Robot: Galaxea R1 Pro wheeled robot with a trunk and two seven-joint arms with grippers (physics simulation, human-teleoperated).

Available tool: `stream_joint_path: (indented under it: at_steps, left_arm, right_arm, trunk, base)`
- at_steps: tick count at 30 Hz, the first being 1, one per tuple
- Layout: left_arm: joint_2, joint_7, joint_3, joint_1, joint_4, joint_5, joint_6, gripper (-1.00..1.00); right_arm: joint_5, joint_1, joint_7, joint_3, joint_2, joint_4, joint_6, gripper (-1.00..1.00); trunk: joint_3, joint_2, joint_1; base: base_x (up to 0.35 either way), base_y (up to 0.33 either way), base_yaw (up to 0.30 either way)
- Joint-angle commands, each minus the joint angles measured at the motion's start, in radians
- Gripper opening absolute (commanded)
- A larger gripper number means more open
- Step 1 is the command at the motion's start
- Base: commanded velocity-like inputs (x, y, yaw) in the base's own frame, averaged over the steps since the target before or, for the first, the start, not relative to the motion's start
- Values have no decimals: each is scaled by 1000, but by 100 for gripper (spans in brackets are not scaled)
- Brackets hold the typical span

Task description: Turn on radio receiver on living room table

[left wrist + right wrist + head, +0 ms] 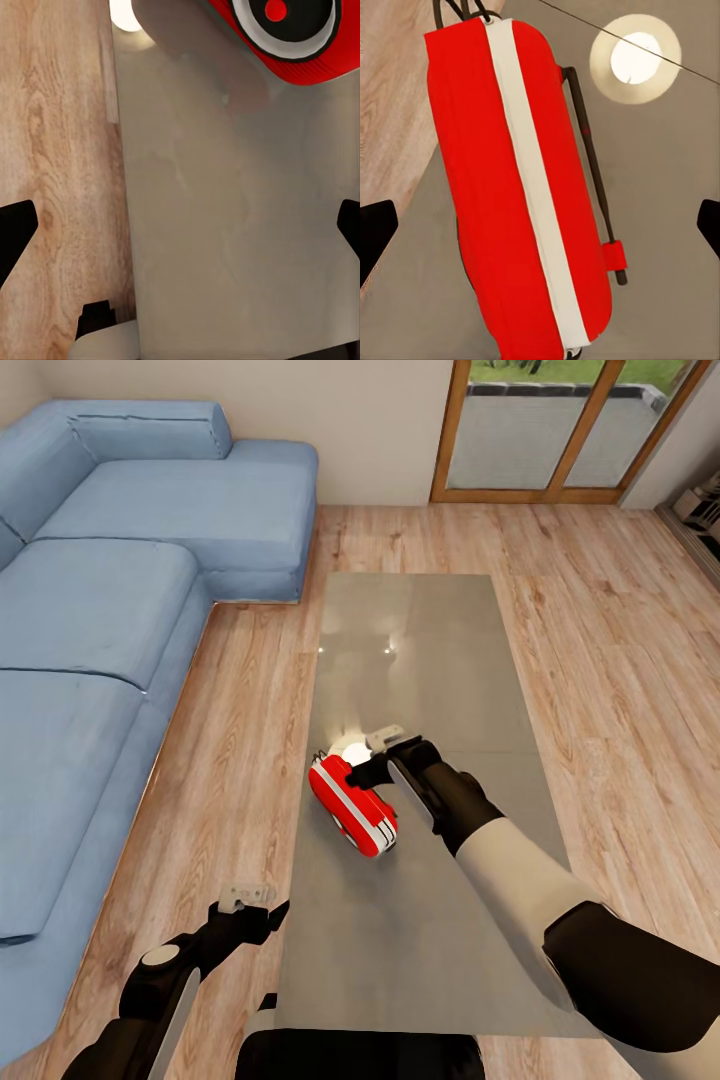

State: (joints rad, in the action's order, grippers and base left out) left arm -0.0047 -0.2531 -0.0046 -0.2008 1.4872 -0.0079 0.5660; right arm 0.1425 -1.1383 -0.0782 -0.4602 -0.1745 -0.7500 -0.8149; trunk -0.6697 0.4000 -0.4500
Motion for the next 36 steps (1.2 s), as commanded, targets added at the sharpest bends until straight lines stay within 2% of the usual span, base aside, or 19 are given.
stream_joint_path:
  at_steps: [1,9,17,22,33,36]
  left_arm:
    - [0,0,0,0,0,0,0,100]
    - [0,0,0,0,-1,0,0,100]
    - [0,0,0,0,-1,0,0,100]
    - [0,0,0,0,-2,0,0,100]
    - [0,0,0,0,-5,0,-1,100]
    - [0,0,0,0,-5,0,-1,100]
  right_arm:
    - [3,0,0,0,0,2,2,100]
    - [17,0,0,-3,0,76,59,100]
    - [18,0,0,-8,0,120,77,100]
    - [18,0,-1,-10,0,174,130,100]
    - [19,0,-5,-30,0,181,140,100]
    - [19,0,-34,-41,0,181,141,100]
  trunk:
    - [0,0,0]
    - [0,0,0]
    - [0,0,0]
    - [0,0,0]
    - [0,0,0]
    - [0,0,0]
  base:
    - [0,0,0]
    - [0,0,0]
    - [0,0,0]
    - [0,0,0]
    - [0,0,0]
    - [0,0,0]
